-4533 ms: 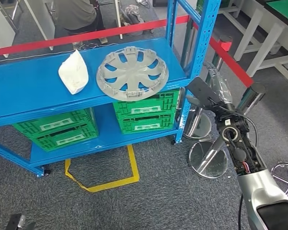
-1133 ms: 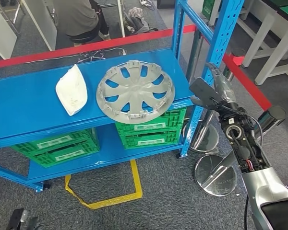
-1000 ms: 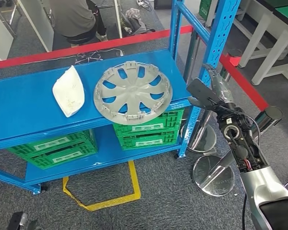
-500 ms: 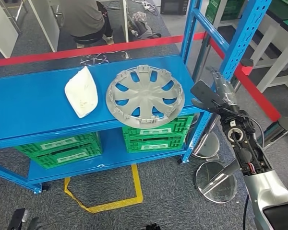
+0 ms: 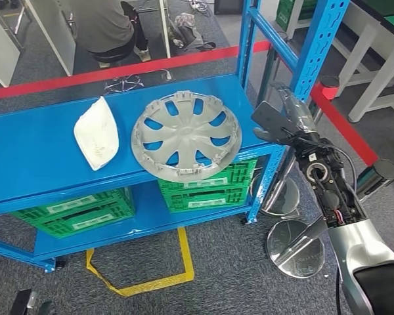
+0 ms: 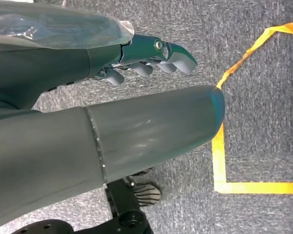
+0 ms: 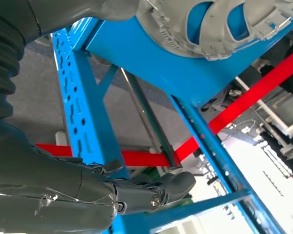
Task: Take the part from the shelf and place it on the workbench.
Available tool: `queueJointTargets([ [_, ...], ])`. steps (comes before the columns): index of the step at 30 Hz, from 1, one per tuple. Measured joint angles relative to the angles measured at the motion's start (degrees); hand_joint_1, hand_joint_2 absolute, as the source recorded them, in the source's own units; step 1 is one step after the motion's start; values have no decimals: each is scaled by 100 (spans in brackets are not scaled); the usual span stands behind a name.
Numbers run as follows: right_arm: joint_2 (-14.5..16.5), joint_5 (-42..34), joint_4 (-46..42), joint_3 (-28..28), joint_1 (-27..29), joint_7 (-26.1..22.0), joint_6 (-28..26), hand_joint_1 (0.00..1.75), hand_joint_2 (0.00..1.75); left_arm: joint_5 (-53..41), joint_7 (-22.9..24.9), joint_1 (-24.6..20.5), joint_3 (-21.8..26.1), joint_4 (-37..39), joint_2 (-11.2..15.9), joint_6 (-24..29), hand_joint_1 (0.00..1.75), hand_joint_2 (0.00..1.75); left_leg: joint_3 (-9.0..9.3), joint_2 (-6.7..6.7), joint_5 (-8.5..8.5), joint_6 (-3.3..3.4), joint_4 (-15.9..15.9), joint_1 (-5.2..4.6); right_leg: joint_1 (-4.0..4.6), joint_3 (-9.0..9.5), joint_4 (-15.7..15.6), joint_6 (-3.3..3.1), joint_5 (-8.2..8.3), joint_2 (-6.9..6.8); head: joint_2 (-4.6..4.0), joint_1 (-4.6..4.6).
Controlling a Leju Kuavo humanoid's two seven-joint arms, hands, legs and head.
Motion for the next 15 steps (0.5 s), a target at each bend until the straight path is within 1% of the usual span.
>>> queueJointTargets([
  [1,1,-17,54,8,-41,-39,20,0,175,-3,8,-9,-18,0,2,-5,0,0,93,0,220,11,-290,3,0,25,0,7,-17,1,0,-10],
  [2,1,-38,108,18,-84,-78,33,0,175,-5,16,-23,-36,0,4,-5,0,0,270,1,480,29,-725,4,0,52,-1,19,-38,2,0,-19],
  [3,2,-61,166,27,-134,-110,43,0,175,-8,21,-42,-52,0,6,-5,0,0,457,0,665,53,-1150,-6,11,72,2,40,-62,5,0,-31],
  [4,2,-77,225,40,-183,-133,51,0,175,-12,26,-62,-64,0,7,-6,0,0,601,-2,783,82,-1471,-16,21,87,3,65,-84,9,0,-38],
  [5,2,-84,279,57,-226,-149,56,0,175,-16,30,-79,-74,0,7,-7,0,0,680,-3,815,111,-1641,-30,31,94,0,91,-101,12,0,-39],
  [6,2,-86,328,75,-258,-159,60,0,175,-22,34,-91,-83,0,6,-9,0,0,701,-5,786,139,-1680,-44,37,101,-9,120,-113,15,0,-38],
  [8,1,-87,402,103,-288,-168,62,0,175,-28,44,-104,-105,0,5,-11,0,0,732,-6,781,202,-1705,-34,30,116,-17,182,-145,12,0,-24],
  [9,1,-89,432,111,-299,-172,62,0,175,-29,48,-111,-114,0,5,-12,0,0,761,-7,776,237,-1725,-22,24,92,57,211,-202,7,0,-15],
  [10,0,-90,463,117,-313,-174,62,0,175,-29,50,-118,-121,0,5,-12,0,0,795,-7,769,273,-1745,-10,21,8,255,235,-310,4,0,5],
  [11,-1,-91,500,123,-322,-177,61,0,175,-29,51,-123,-130,0,5,-13,0,0,825,-6,757,302,-1755,-5,11,-150,593,253,-466,-1,0,32],
  [12,-1,-93,539,130,-326,-179,62,0,175,-29,52,-126,-140,0,4,-15,0,0,846,-6,737,328,-1755,-9,11,-360,1027,265,-642,-2,0,61],
  [13,-1,-100,579,135,-320,-179,62,0,175,-29,56,-126,-154,0,2,-17,0,0,865,-6,721,342,-1754,-13,9,-586,1446,277,-780,-2,0,90],
  [14,-1,-115,616,142,-310,-178,64,0,175,-29,61,-124,-172,0,1,-21,0,0,885,-8,703,348,-1752,-16,9,-757,1726,285,-828,-2,0,112],
  [15,-1,-135,647,149,-303,-179,66,0,175,-29,65,-122,-189,0,-1,-23,0,0,910,-10,683,347,-1750,-17,8,-826,1783,285,-761,-3,0,133],
])
